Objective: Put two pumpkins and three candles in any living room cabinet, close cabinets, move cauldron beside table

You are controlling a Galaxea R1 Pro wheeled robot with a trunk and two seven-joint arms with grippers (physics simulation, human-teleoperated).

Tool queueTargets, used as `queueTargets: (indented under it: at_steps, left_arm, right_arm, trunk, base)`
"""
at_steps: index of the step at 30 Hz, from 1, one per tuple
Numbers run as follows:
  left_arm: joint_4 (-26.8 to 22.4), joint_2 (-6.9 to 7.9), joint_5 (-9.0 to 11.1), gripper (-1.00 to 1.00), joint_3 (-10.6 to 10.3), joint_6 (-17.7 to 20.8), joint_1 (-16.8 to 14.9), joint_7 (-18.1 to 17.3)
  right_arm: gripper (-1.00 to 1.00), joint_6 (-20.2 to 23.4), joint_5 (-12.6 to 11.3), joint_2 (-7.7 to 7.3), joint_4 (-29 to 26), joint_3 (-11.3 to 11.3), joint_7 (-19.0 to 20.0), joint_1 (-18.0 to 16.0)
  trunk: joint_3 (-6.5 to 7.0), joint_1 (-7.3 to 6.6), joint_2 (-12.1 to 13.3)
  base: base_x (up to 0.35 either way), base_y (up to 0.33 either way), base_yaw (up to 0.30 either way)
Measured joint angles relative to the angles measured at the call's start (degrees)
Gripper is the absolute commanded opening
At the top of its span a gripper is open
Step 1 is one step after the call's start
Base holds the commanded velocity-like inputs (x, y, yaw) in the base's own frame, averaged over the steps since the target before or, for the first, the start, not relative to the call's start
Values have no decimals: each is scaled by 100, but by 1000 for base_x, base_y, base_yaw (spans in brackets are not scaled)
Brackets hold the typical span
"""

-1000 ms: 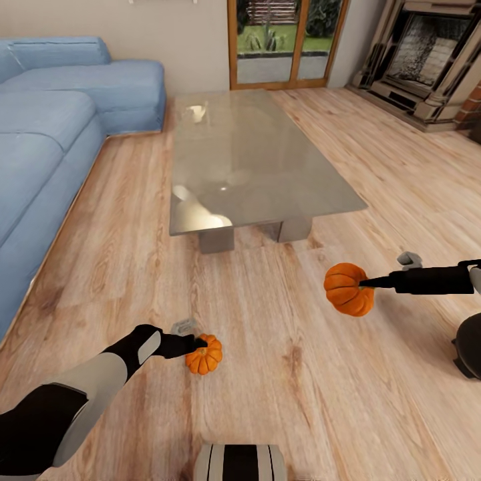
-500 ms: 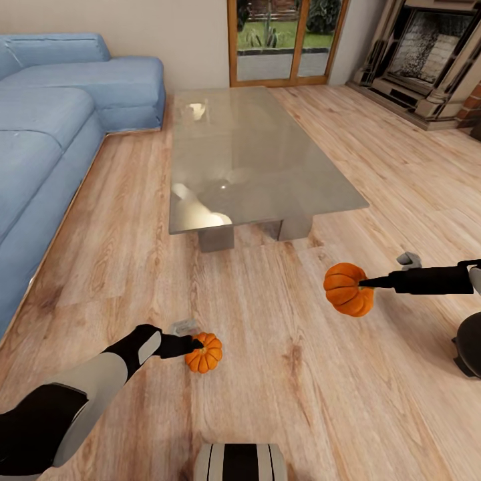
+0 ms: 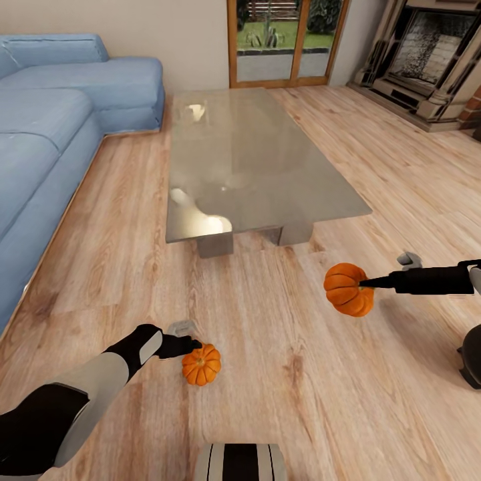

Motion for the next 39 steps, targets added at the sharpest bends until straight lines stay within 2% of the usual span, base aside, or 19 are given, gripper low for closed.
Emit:
queueTargets:
  at_steps: [8, 20, 23, 28, 39]
  left_arm:
    - [0, 0, 0, 100, 1, 12, 0, -63]
    - [0, -1, -11, 100, -5, -4, 0, -156]
    - [-2, 0, -17, 100, -1, -25, 0, -149]
    - [-1, 0, -22, 100, -1, -298, 0, -119]
    - [0, 0, -27, 100, -2, -352, 0, -96]
  right_arm:
    - [-100, 6, -13, 0, 0, -1, 0, 0]
    - [-100, 5, 3, 1, 0, 1, 0, 1]
    - [-100, 8, -8, 0, 0, 0, 0, 0]
    - [-100, 6, 2, 1, 0, 0, 0, 0]
    - [-100, 6, 4, 0, -1, 0, 0, 0]
  trunk:
    - [0, 2, 0]
    - [-266, 33, -16]
    - [-266, 32, -16]
    - [-266, 32, -16]
    - [-266, 32, -16]
  base:
    - [9, -2, 0]
    - [0, 0, 0]
    - [0, 0, 0]
    - [0, 0, 0]
    - [26, -15, 0]
